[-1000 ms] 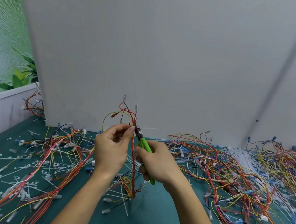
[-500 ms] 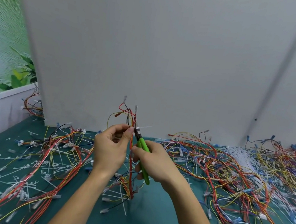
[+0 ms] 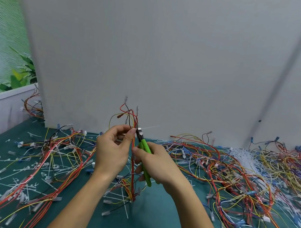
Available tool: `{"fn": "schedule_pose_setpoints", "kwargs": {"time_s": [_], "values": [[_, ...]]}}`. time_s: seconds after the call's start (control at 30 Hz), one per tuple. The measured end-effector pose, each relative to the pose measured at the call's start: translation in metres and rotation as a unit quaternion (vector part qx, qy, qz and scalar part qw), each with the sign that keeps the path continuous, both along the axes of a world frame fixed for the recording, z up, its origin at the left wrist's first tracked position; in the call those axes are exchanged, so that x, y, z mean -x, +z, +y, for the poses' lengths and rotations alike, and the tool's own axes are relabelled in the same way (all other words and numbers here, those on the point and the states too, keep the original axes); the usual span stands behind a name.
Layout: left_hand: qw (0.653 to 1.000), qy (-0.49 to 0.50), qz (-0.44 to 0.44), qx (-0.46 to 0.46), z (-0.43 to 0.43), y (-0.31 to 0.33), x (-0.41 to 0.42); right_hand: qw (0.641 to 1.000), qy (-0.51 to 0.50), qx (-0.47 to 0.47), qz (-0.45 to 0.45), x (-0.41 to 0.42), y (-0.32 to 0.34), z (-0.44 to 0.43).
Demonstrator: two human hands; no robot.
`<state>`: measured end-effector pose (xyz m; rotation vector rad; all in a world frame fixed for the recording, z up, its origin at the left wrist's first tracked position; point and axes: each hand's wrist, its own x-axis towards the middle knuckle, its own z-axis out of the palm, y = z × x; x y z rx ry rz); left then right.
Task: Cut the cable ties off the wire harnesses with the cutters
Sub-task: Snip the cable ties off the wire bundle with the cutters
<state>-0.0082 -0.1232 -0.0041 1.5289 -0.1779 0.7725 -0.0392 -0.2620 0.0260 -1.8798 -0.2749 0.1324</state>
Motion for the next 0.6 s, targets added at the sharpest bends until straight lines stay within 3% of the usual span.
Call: {"fn": "schedule_pose_setpoints", "kwargs": {"time_s": [0.6], "values": [[1.0, 0.001, -0.016, -0.024, 0.004, -0.0007, -0.003, 1.0, -0.024, -0.013, -0.008, 0.0006, -0.0004, -0.0009]]}}
